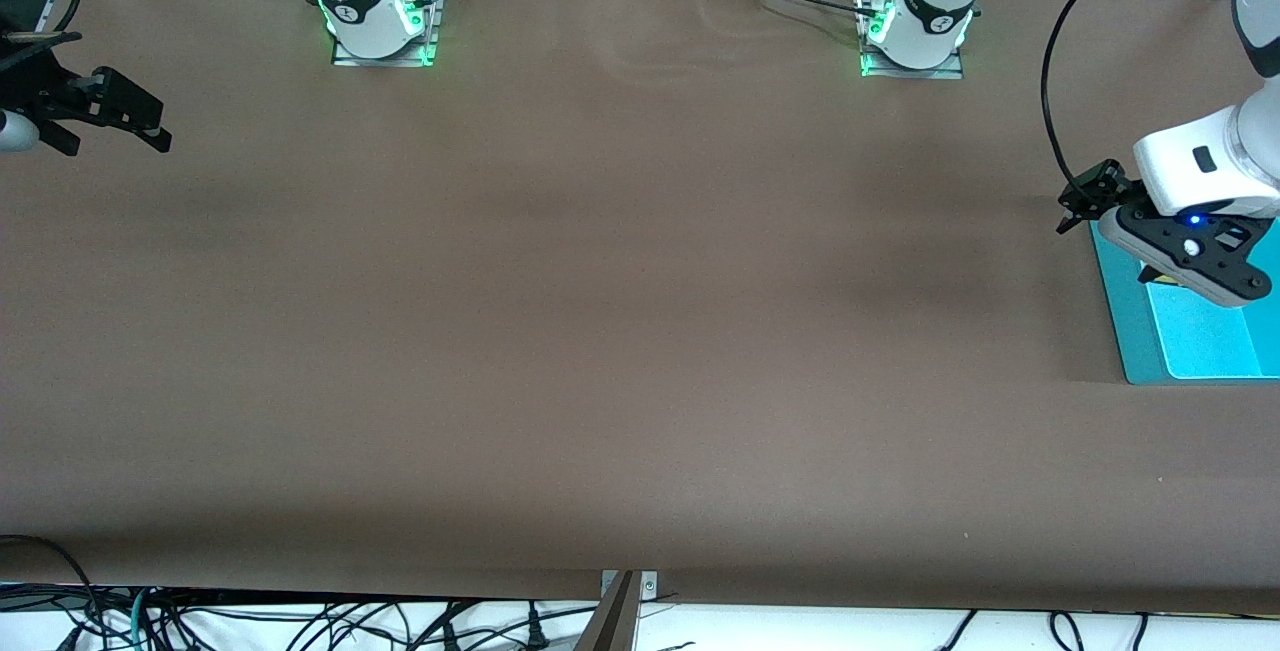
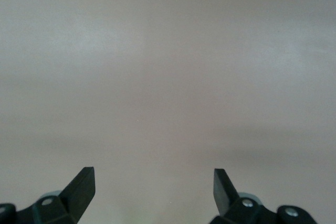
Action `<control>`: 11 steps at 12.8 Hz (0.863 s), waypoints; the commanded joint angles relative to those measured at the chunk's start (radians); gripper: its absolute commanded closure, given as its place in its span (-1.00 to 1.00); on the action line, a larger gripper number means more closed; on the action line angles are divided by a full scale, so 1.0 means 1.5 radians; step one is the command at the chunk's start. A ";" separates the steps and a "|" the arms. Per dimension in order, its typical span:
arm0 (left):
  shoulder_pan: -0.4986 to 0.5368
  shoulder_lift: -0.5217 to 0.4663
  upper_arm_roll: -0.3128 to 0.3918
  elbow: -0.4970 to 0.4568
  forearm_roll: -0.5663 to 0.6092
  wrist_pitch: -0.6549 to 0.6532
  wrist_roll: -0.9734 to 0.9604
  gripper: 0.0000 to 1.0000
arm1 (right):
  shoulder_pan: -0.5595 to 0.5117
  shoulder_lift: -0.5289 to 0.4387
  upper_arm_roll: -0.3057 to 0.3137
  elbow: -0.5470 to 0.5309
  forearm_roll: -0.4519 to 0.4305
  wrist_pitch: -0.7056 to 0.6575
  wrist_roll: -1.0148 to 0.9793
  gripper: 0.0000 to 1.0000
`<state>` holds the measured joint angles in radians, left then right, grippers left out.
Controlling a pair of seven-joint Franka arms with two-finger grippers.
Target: Wind and store yellow beetle car
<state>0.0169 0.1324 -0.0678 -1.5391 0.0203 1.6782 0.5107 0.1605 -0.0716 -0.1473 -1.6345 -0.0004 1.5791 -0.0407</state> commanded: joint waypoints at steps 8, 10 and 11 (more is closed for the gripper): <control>-0.011 -0.103 0.019 -0.108 -0.054 -0.032 -0.341 -1.00 | 0.002 0.005 -0.002 0.016 0.014 -0.008 0.010 -1.00; -0.010 -0.116 0.019 -0.114 -0.054 -0.060 -0.337 -1.00 | 0.002 0.005 -0.002 0.016 0.014 -0.008 0.010 -1.00; -0.009 -0.117 0.019 -0.119 -0.054 -0.061 -0.336 -1.00 | 0.002 0.005 -0.002 0.016 0.014 -0.008 0.008 -1.00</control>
<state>0.0056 -0.0026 -0.0475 -1.6764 -0.0474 1.5955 0.0100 0.1605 -0.0716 -0.1475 -1.6345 0.0050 1.5793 -0.0401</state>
